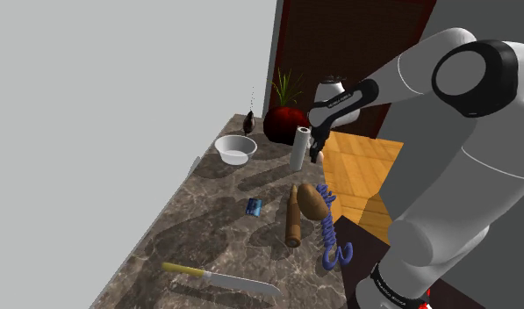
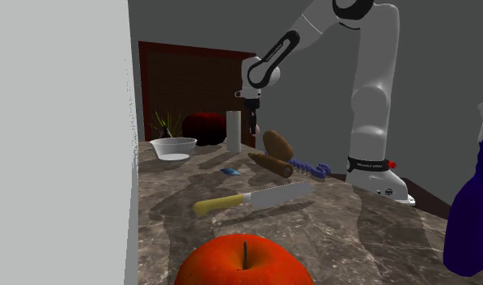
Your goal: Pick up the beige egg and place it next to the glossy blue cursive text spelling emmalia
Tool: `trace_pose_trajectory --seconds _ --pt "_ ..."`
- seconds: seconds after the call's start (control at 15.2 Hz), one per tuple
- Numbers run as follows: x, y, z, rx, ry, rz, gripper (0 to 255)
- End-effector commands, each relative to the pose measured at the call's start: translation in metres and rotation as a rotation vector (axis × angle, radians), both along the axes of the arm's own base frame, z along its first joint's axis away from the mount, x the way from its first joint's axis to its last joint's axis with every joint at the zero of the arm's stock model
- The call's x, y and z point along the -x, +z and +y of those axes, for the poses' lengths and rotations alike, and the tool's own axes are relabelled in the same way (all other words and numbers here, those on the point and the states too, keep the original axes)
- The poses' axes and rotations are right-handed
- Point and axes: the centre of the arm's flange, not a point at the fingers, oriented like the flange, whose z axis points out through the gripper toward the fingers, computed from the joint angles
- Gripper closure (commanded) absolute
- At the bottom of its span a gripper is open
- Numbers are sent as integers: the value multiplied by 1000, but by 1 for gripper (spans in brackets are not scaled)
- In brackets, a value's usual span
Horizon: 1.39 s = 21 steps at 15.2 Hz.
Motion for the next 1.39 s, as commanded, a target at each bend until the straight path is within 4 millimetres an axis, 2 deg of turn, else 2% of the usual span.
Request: trace_pose_trajectory --seconds 0.0,0.79,1.25,1.32 --pt "0 -11 2 0 0 -1 255" --pt "0 -75 2 0 0 -1 255" --pt "0 -75 2 0 0 -1 255" --pt "0 -75 1 0 0 -1 0"
